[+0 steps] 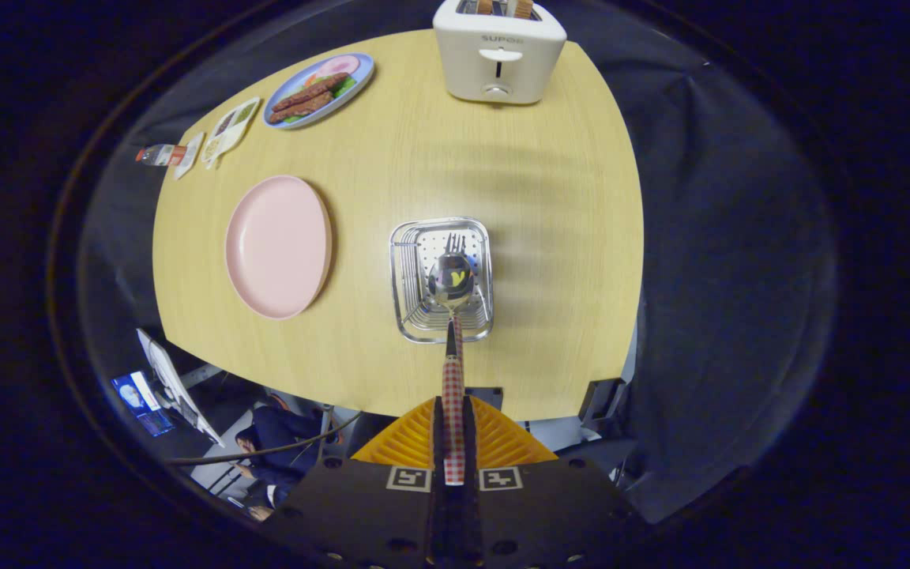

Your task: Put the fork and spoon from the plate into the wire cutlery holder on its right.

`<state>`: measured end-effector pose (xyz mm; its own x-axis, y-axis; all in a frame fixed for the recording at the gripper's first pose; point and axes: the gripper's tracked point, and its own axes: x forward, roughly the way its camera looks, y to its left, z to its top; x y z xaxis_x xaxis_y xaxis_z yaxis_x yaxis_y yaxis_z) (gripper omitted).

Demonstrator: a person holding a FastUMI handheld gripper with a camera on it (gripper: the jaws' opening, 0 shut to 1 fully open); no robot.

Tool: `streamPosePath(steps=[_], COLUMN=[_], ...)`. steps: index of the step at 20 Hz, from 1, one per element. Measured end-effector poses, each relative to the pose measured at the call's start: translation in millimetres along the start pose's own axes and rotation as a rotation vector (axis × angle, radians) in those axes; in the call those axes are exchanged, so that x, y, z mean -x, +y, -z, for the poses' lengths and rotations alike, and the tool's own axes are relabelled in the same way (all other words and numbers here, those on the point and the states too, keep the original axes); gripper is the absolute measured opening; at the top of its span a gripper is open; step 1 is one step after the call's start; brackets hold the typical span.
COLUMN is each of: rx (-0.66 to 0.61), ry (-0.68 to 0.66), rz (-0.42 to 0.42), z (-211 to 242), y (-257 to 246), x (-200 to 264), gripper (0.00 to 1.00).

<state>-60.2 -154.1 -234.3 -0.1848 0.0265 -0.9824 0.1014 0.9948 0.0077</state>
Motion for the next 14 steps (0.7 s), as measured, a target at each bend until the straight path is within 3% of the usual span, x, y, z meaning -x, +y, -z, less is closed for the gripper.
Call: streamPosePath(steps=[9, 14], rx=[-0.005, -0.028], ry=[0.062, 0.004], rz=[-0.024, 0.015], z=[-5.9, -20.7], y=[17.0, 8.0], x=[2.6, 4.5], gripper=[0.07, 0.20])
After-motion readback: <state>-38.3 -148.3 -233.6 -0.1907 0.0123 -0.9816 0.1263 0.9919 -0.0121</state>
